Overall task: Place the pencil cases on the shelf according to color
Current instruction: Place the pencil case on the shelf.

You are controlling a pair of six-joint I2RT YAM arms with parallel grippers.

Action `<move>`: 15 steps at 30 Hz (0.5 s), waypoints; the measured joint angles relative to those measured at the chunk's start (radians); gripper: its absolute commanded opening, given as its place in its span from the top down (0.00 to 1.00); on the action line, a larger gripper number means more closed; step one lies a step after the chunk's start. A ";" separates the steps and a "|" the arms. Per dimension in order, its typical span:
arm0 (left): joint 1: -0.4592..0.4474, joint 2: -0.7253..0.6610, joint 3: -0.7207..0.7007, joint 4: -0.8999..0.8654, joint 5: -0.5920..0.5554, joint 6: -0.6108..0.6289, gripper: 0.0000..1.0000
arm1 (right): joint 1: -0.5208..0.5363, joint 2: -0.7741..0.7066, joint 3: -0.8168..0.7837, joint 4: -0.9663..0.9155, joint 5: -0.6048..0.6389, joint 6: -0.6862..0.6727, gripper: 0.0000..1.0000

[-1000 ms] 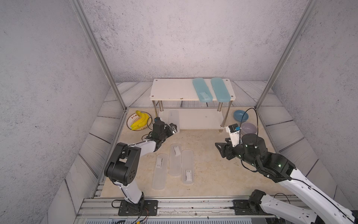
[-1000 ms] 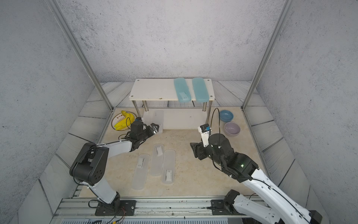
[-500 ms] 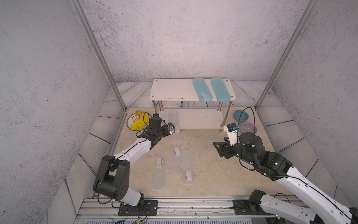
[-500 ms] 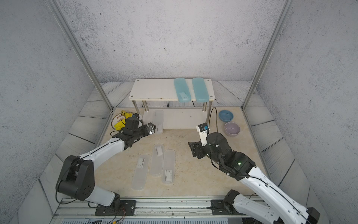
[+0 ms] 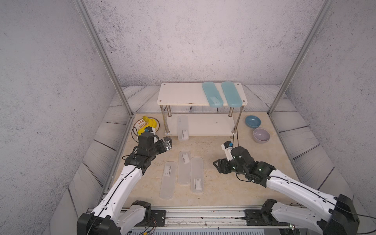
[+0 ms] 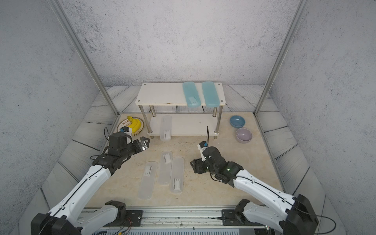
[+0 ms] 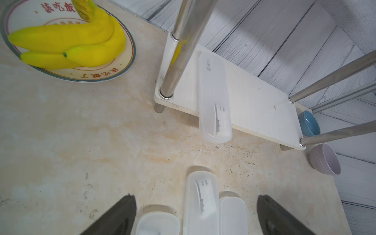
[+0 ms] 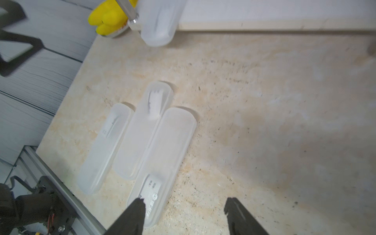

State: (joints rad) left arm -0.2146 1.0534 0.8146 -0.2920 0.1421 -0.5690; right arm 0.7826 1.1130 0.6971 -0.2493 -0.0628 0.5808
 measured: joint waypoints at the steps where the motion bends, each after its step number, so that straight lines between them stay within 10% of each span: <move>1: 0.006 0.012 0.013 -0.009 -0.001 0.000 0.01 | 0.000 0.039 -0.015 0.042 -0.007 0.030 0.46; 15: 0.063 0.042 0.034 -0.016 0.021 0.018 0.01 | 0.000 0.614 0.174 0.584 -0.121 0.365 0.65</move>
State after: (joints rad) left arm -0.1520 1.0954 0.8482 -0.3080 0.1627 -0.5510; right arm 0.7826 1.7267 0.8715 0.3351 -0.1837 0.9455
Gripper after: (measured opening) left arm 0.987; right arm 0.372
